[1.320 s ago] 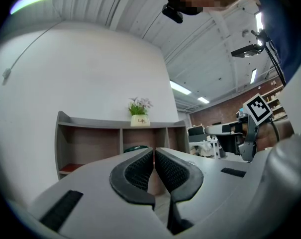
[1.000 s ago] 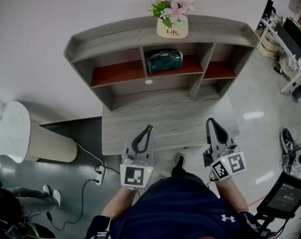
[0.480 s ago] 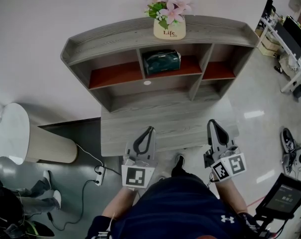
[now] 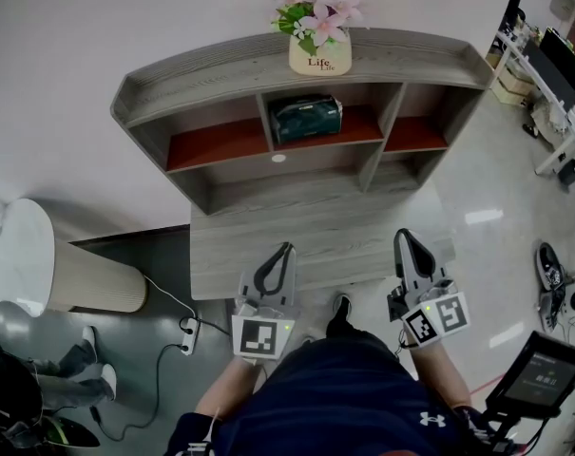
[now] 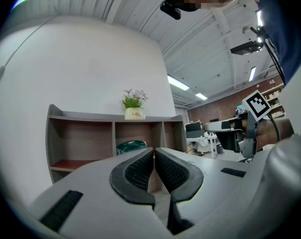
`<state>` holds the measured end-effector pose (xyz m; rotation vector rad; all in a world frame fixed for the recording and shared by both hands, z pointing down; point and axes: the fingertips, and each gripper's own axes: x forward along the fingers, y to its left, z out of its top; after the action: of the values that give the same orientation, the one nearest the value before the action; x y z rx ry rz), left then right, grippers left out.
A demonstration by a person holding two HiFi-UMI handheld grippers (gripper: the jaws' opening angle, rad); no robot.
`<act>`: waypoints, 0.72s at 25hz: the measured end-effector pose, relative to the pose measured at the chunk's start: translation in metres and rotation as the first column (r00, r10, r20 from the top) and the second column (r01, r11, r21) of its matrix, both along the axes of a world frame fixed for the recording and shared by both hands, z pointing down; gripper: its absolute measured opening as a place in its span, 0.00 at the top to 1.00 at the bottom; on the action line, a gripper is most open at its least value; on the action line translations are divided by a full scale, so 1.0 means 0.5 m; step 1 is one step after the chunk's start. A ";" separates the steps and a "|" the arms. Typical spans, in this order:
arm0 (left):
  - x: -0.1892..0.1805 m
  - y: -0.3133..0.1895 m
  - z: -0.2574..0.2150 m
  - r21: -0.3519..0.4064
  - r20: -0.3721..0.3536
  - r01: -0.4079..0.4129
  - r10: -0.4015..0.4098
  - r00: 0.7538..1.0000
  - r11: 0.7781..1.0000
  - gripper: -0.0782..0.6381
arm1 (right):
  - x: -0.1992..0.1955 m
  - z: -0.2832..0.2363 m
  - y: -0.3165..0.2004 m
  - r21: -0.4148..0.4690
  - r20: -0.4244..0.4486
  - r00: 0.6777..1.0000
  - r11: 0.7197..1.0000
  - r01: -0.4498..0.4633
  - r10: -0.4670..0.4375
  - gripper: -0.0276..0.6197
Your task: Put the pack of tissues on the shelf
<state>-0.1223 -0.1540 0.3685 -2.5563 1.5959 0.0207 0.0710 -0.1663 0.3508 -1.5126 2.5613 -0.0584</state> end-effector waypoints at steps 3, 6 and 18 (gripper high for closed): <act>0.004 0.000 0.002 0.006 0.009 -0.005 0.005 1.000 1.000 0.86 | 0.004 0.003 0.001 -0.006 0.007 1.000 1.000 0.000 0.000 0.94; 0.007 0.001 0.004 0.007 0.015 -0.008 0.008 1.000 1.000 0.86 | 0.007 0.007 0.002 -0.011 0.012 1.000 1.000 -0.001 0.001 0.95; 0.005 0.002 0.005 0.009 0.014 -0.005 0.005 1.000 1.000 0.86 | 0.003 0.012 0.003 -0.020 0.021 1.000 1.000 0.008 -0.008 0.94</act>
<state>-0.1198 -0.1531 0.3712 -2.5475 1.5813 0.0107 0.0724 -0.1650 0.3567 -1.5002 2.5580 -0.1009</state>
